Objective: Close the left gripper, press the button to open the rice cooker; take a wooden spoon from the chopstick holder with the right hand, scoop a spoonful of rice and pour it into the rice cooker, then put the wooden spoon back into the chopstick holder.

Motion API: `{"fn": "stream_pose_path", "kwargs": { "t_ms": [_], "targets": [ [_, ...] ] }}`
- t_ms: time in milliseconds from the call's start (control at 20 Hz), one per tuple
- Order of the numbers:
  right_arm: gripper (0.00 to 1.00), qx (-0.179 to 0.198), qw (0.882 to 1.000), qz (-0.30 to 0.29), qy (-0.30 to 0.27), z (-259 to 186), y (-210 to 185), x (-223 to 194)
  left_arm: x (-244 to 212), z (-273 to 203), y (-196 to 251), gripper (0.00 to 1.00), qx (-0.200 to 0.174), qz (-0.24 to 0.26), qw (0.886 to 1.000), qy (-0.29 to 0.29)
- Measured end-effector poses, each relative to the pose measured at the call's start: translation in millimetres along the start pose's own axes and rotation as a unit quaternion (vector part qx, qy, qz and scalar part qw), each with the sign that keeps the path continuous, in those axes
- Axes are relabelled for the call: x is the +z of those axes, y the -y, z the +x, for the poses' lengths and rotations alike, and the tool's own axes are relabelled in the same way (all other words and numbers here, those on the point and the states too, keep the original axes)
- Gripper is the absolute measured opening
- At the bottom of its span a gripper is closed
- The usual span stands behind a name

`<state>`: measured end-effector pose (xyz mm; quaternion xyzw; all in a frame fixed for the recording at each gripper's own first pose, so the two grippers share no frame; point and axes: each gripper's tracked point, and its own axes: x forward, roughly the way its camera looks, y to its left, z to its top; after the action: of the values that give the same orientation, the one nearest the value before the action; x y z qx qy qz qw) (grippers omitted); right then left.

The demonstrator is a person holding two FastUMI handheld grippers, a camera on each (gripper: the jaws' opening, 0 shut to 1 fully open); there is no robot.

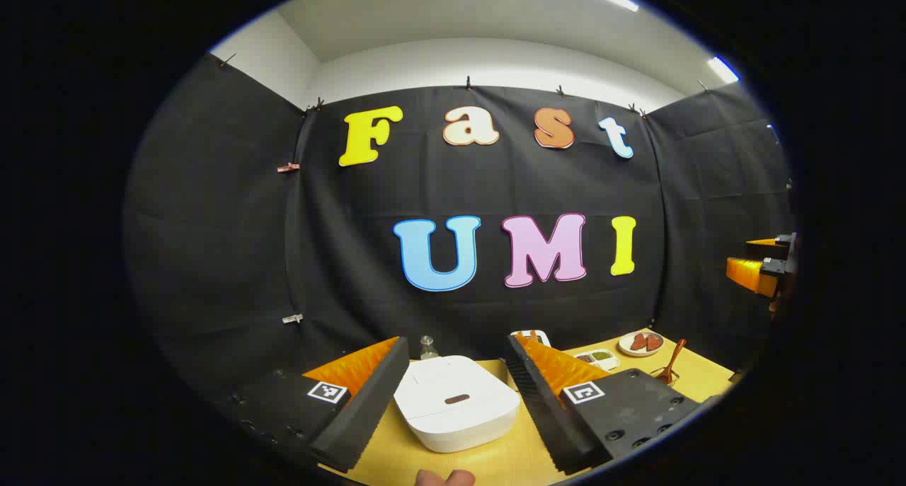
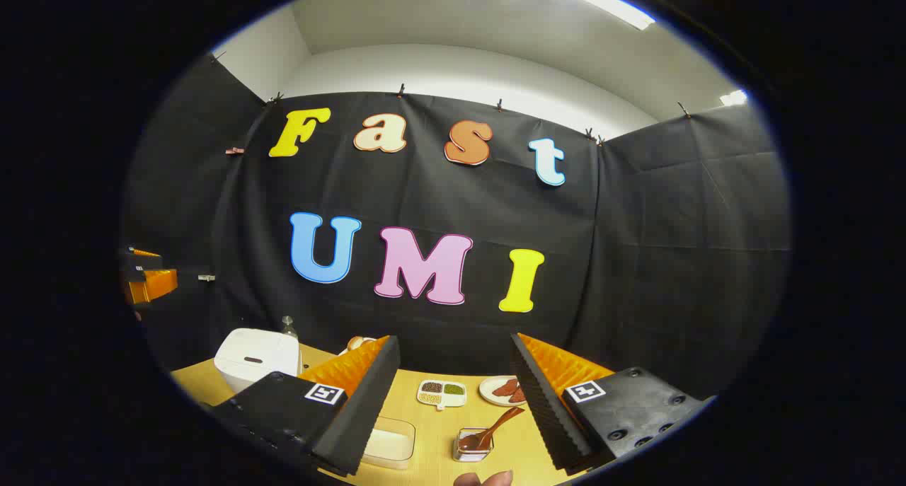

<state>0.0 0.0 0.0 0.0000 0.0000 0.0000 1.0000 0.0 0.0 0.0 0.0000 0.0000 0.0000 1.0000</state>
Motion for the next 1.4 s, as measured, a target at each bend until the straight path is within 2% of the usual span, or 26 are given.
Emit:
{"fn": "stream_pose_path", "kwargs": {
  "t_ms": [650,1050,1200,1400],
  "targets": [
    [0.97,-0.013,1.0,0.0,0.001,-11.9,16.2,-0.7,2.0,-6.8,10.1,0.95,-0.005,-0.011,1.0,0.006],
    [0.97,-0.011,1.0,-0.005,0.006,-16.1,11.2,0.2,-3.5,-11.5,9.1,0.95,-0.002,-0.012,1.0,0.003],
    [0.97,-0.01,1.0,-0.009,0.008,-16.8,10.0,0.4,-2.1,-12.5,9.7,0.95,-0.011,-0.013,1.0,0.01],
    [0.97,-0.013,1.0,-0.01,0.01,-16.5,12.4,0.6,14.5,-21.0,17.8,0.97,-0.055,-0.022,0.997,0.042]
  ]
}}
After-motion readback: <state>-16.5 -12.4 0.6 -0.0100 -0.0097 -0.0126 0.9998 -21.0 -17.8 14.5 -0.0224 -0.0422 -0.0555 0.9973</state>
